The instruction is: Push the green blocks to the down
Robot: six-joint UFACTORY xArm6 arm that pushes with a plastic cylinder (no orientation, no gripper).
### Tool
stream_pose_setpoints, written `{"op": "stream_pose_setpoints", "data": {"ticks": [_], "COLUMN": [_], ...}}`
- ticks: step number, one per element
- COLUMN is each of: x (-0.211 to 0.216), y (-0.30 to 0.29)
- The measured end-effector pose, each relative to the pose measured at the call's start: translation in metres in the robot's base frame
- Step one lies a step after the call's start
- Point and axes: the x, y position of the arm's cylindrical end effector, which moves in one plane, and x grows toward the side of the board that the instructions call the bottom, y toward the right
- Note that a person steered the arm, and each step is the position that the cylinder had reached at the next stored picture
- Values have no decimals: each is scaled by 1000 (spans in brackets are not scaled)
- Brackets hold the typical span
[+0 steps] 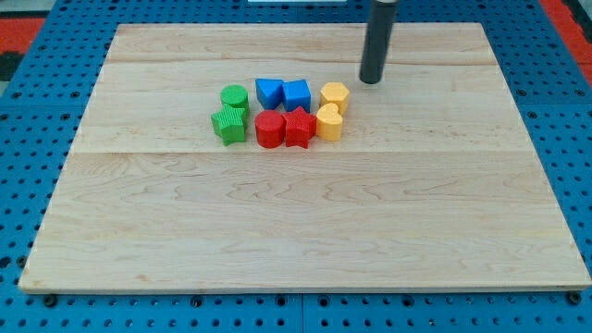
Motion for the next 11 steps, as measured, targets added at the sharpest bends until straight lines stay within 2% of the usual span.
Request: {"op": "stream_pose_setpoints", "data": {"ticks": [2, 3, 4, 5, 7, 8, 11], "x": [-77, -93, -87, -35, 118, 153, 142], "y": [8, -69, -114, -165, -202, -216, -209]}}
